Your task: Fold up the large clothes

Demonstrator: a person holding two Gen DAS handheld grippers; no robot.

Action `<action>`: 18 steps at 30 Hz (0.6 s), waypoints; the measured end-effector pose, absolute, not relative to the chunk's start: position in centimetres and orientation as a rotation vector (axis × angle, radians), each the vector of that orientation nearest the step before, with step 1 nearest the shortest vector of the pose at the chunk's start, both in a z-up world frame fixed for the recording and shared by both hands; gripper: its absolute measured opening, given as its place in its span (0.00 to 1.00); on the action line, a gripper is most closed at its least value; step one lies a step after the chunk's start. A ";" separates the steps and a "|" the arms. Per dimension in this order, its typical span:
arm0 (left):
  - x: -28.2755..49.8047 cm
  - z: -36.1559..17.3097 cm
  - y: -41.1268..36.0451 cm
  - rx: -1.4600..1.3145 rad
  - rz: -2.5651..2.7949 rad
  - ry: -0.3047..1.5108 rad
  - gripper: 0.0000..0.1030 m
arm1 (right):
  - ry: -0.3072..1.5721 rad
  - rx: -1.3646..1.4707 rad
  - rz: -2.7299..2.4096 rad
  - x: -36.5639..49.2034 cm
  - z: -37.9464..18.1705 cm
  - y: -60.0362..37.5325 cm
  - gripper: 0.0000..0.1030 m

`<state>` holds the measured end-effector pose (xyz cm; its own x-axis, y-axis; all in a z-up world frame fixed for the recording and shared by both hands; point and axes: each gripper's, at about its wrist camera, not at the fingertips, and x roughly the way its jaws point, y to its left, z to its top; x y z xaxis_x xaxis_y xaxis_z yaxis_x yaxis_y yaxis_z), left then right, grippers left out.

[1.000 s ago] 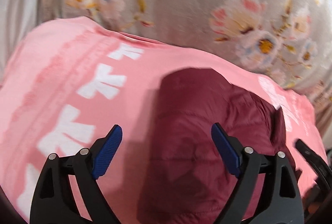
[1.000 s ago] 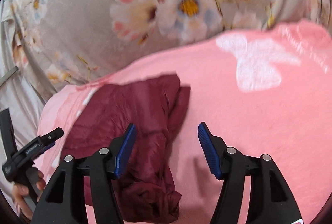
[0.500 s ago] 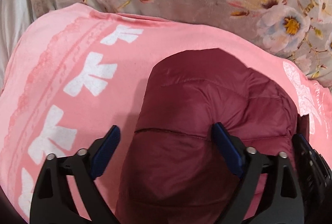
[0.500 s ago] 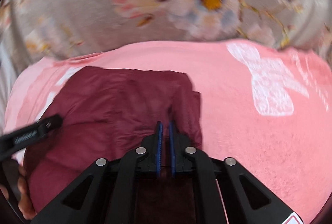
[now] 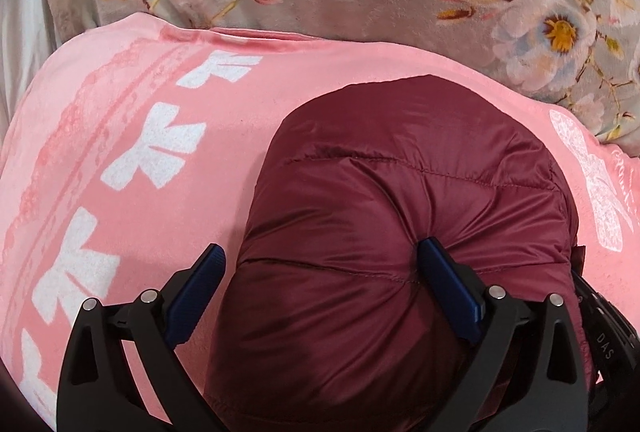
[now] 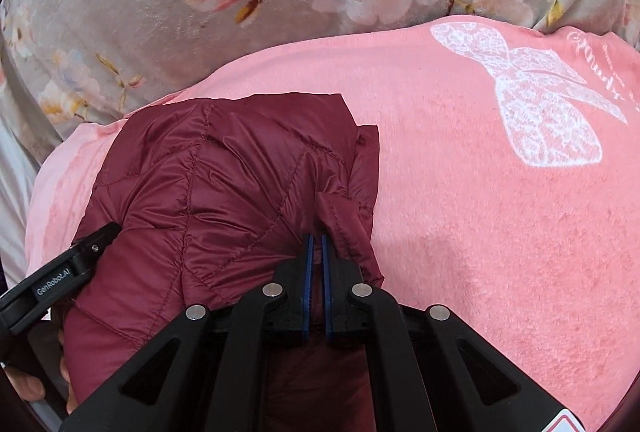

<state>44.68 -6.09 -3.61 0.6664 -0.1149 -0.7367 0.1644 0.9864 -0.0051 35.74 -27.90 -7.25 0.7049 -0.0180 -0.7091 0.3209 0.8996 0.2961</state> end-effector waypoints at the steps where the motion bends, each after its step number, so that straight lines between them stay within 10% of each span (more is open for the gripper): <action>1: 44.7 -3.7 -6.1 0.061 -0.159 0.828 0.94 | 0.771 0.418 -0.195 35.7 -7.2 -27.9 0.01; 18: 38.7 -1.7 -1.9 0.196 -0.239 0.900 0.93 | 0.784 0.272 -0.118 28.0 -2.7 -25.6 0.07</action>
<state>38.75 -1.94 -1.68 0.5980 -0.1231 -0.7920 0.2865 0.9557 0.0678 28.02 -25.56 -2.73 0.7036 -0.0042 -0.7106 0.2051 0.9586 0.1974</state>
